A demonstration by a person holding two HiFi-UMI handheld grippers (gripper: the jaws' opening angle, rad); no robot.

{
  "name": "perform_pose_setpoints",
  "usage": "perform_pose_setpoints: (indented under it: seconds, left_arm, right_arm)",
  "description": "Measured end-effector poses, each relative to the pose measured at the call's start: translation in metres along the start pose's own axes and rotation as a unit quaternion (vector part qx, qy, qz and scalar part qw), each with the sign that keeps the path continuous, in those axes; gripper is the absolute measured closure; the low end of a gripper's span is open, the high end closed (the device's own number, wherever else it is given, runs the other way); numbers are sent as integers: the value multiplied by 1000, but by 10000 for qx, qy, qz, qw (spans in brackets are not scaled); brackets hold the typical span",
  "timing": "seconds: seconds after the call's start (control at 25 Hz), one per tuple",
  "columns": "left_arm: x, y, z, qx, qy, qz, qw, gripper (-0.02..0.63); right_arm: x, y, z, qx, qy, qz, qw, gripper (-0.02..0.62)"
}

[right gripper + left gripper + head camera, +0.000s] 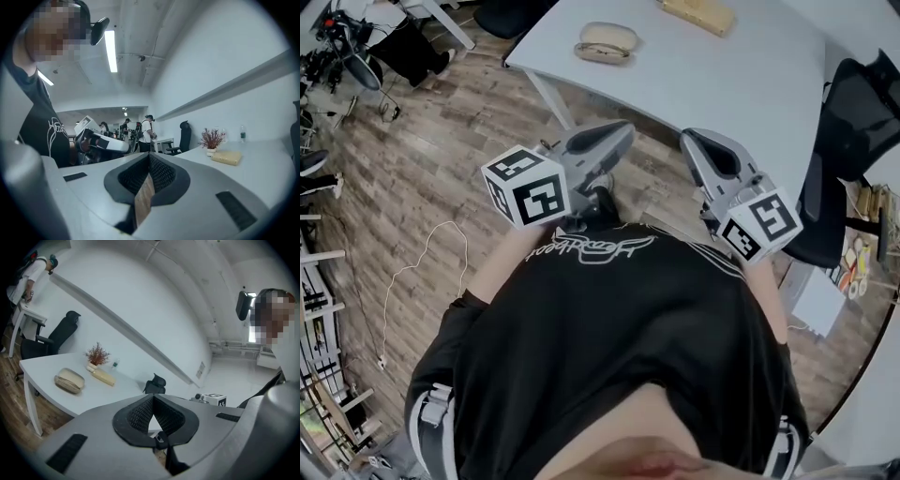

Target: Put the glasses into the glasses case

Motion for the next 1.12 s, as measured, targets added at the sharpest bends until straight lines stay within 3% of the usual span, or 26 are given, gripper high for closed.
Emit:
perform_pose_setpoints:
  seconds: [0.44,1.12]
  left_arm:
    - [17,-29,25,-73,201,-240,9995,600]
    - [36,-17,45,29,530,-582,9969,600]
  right_arm:
    - [22,20,14,-609,69,-162,9980,586]
    - [12,35,43,-1086,415,-409,9924,586]
Point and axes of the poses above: the fingertips, and each gripper's own axes: x backward along the fingers, y to its left, z out of its underside, the point moved 10 cm from there along x, backward along the fingers, and after that the axes turned 4 degrees about -y, right-handed, at the moved point
